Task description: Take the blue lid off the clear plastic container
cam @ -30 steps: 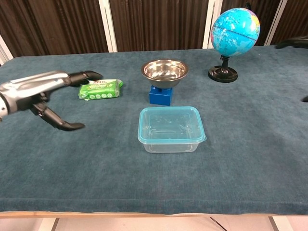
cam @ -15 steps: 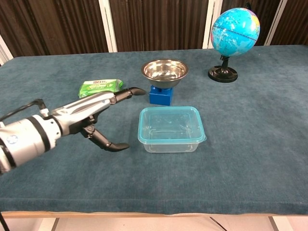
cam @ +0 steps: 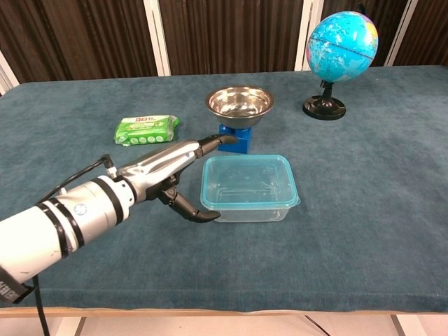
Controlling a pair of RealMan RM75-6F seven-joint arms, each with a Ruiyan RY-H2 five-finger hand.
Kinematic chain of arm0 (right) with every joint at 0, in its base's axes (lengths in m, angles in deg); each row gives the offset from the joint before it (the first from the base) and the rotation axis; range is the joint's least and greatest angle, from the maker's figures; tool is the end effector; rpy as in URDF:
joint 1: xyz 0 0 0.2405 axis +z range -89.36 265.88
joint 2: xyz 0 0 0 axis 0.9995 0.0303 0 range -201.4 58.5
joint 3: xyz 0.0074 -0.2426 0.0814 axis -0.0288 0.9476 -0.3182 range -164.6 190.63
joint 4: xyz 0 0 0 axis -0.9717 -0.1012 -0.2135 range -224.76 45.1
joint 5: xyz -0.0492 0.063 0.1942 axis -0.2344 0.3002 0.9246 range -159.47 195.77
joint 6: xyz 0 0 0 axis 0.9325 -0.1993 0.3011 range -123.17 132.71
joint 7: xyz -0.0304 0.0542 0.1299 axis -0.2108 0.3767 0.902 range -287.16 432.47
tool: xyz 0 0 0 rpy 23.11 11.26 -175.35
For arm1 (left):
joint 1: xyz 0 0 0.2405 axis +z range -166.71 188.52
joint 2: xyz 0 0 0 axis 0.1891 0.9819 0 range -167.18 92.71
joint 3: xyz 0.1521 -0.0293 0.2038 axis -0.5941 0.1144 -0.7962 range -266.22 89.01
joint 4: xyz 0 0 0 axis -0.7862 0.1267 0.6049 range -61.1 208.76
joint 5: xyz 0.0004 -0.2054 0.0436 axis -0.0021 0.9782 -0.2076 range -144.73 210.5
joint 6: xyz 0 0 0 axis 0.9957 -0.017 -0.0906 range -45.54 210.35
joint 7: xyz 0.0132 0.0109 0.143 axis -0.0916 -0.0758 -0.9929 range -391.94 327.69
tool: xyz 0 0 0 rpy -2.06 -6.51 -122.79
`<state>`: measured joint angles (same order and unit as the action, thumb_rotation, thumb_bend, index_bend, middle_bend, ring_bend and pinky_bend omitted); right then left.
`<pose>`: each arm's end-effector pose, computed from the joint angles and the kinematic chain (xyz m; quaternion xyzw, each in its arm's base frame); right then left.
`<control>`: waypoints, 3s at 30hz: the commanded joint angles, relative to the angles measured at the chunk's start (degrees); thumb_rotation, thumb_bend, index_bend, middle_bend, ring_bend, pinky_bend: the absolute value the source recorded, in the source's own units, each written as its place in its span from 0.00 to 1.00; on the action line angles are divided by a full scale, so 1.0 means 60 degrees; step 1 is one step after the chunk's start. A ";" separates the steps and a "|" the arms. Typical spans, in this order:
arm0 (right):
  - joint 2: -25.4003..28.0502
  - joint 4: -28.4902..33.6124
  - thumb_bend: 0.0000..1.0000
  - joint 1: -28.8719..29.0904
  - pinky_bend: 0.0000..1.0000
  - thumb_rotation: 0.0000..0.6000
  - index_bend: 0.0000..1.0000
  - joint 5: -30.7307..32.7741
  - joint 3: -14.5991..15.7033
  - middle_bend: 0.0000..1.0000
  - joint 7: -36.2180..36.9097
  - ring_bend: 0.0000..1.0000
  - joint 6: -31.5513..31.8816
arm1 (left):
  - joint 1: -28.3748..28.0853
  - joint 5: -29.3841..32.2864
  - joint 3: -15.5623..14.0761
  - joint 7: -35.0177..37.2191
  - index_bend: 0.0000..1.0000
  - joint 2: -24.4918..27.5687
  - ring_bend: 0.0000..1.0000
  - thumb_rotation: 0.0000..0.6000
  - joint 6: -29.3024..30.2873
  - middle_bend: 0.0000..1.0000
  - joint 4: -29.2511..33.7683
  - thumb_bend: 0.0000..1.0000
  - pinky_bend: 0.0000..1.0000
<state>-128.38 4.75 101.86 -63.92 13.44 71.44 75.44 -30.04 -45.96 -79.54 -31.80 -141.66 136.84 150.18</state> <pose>-0.3133 -0.2122 0.1619 0.6715 -0.4079 0.2940 0.5443 -0.1022 0.2973 -0.0963 -0.7228 -0.4531 -0.4572 0.2514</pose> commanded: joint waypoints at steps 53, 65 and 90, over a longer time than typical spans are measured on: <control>-0.5726 -0.3050 0.05 0.2687 0.00 1.00 0.46 -0.1876 -0.0744 0.00 0.0009 0.00 -0.0659 | -0.0169 -0.0145 -0.0276 0.1073 0.43 -0.1096 0.13 1.00 0.0109 0.30 -0.1734 0.23 0.21; -0.5938 -0.2824 0.09 0.2778 0.00 1.00 0.47 -0.2041 -0.0443 0.00 -0.0075 0.00 -0.0583 | -0.0079 -0.0159 -0.0269 0.0978 0.42 -0.0889 0.13 1.00 0.0237 0.30 -0.1515 0.23 0.22; -0.6524 -0.2957 0.19 0.3024 0.00 1.00 0.50 -0.1909 -0.0321 0.00 -0.0198 0.00 -0.0743 | -0.0035 -0.0169 -0.0296 0.0753 0.41 -0.0747 0.14 1.00 0.0266 0.31 -0.1359 0.24 0.25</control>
<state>-167.48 -12.98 120.01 -75.40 11.51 70.26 71.00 -30.25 -46.98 -81.32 -27.27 -146.15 138.44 142.01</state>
